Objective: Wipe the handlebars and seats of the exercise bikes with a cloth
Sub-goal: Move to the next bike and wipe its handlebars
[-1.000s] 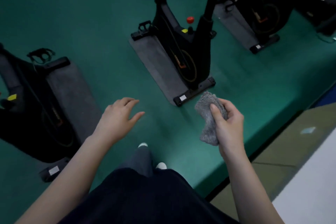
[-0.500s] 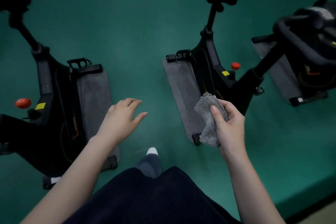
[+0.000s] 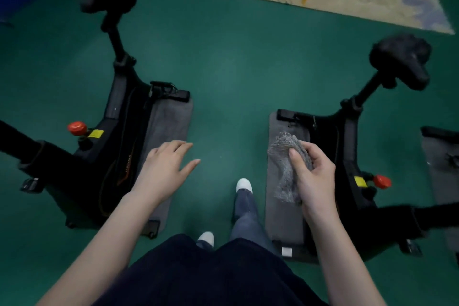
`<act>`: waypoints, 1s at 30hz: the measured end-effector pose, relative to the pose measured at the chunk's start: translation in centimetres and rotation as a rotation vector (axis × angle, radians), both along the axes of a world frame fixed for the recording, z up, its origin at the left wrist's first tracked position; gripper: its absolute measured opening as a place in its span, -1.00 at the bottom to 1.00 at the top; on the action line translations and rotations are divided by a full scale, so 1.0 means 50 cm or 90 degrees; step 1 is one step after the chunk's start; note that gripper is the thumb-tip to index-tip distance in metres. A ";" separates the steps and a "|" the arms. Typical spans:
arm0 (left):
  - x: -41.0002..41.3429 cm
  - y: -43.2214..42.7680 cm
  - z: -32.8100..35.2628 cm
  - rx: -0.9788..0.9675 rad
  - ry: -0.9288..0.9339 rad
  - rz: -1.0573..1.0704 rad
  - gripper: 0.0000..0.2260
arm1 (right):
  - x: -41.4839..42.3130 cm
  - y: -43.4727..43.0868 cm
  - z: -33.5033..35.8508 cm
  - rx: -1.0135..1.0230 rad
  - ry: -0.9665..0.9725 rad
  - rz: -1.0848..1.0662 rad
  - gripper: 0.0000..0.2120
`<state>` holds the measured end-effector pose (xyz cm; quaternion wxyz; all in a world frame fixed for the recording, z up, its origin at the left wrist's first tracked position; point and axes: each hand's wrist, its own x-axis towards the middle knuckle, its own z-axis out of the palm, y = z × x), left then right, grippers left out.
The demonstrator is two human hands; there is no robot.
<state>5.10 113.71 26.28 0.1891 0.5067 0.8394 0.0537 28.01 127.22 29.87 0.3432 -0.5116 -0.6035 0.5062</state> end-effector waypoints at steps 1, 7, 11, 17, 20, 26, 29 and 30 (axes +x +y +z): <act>-0.010 0.015 0.000 -0.002 0.006 0.027 -0.53 | -0.016 0.035 -0.004 0.001 0.001 0.023 -0.83; -0.037 0.130 0.007 -0.010 0.031 0.174 -0.53 | -0.101 0.260 0.000 0.007 0.008 0.151 -0.87; -0.039 0.225 0.019 -0.003 0.024 0.241 -0.53 | -0.157 0.392 0.009 0.016 -0.003 0.228 -0.89; -0.069 0.290 0.034 -0.012 0.012 0.314 -0.52 | -0.262 0.474 0.005 0.006 -0.039 0.347 -0.86; -0.104 0.294 0.029 -0.031 0.009 0.366 -0.52 | -0.330 0.489 -0.002 0.002 -0.053 0.409 -0.88; -0.206 0.298 -0.002 -0.024 -0.004 0.462 -0.53 | -0.495 0.499 -0.010 0.010 -0.034 0.517 -0.86; -0.270 0.298 -0.010 -0.002 -0.008 0.509 -0.53 | -0.588 0.506 -0.006 0.024 -0.032 0.556 -0.85; -0.291 0.298 -0.012 0.005 -0.005 0.523 -0.53 | -0.620 0.507 -0.005 0.028 -0.029 0.569 -0.85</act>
